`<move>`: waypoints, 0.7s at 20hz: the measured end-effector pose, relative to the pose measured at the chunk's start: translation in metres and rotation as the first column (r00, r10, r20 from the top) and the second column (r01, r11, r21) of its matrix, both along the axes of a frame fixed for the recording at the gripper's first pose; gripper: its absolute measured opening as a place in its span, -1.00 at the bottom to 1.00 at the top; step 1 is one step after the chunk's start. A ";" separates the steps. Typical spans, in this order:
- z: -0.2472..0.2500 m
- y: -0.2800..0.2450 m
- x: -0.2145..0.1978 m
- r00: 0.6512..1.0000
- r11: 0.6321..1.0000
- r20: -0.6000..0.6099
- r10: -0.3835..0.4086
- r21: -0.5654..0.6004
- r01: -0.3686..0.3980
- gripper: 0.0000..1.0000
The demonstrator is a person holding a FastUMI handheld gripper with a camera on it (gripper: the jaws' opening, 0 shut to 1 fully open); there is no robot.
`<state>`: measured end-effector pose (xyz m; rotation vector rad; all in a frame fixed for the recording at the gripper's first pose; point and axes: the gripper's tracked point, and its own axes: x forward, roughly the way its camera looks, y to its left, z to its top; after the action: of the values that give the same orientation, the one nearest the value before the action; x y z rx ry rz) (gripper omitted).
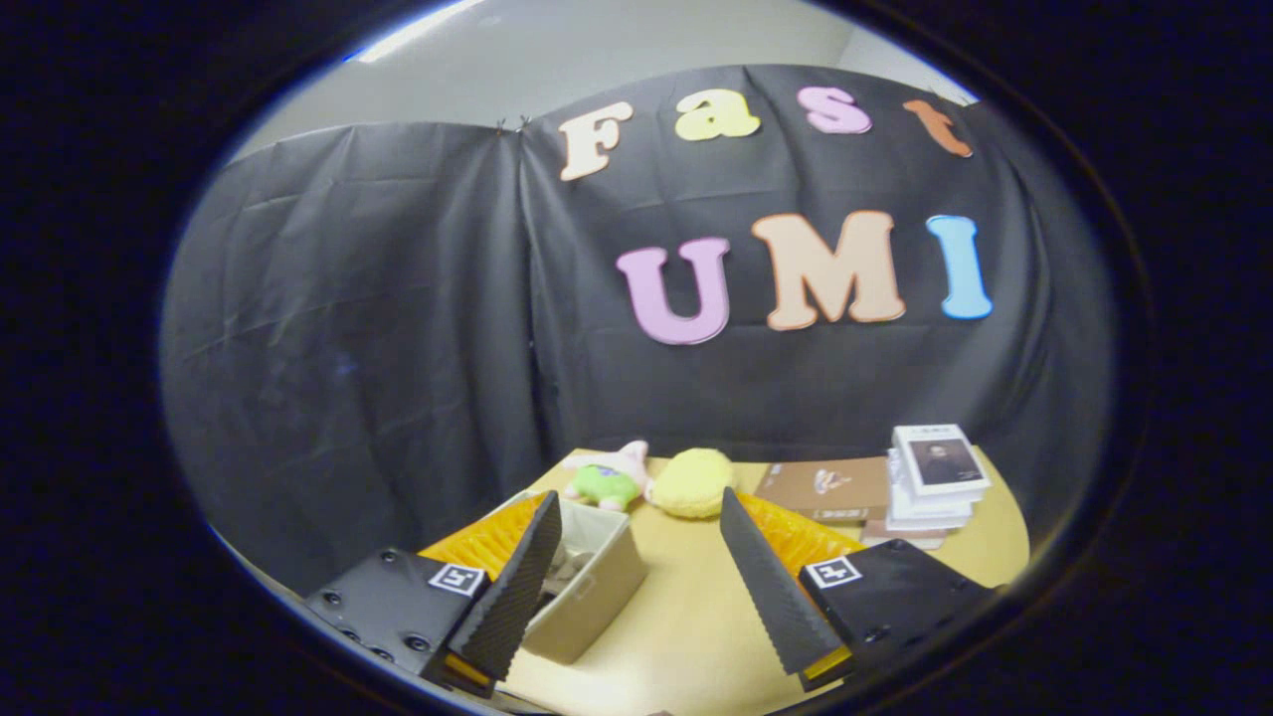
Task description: Open the storage box then place both shoes into the box .Put the left shoe in first, then the right shoe, with the right side of both shoes facing outward in a uniform manner.
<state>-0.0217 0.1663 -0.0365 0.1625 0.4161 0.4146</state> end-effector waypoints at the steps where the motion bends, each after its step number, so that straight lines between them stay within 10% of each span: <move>1: 0.003 -0.017 0.001 0.999 1.000 0.017 -0.029 -0.010 0.030 1.00; 14: 0.022 -0.199 -0.019 0.916 0.921 0.224 -0.334 -0.131 0.368 1.00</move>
<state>-0.0408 -0.0322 -0.0143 0.0266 0.2170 0.0355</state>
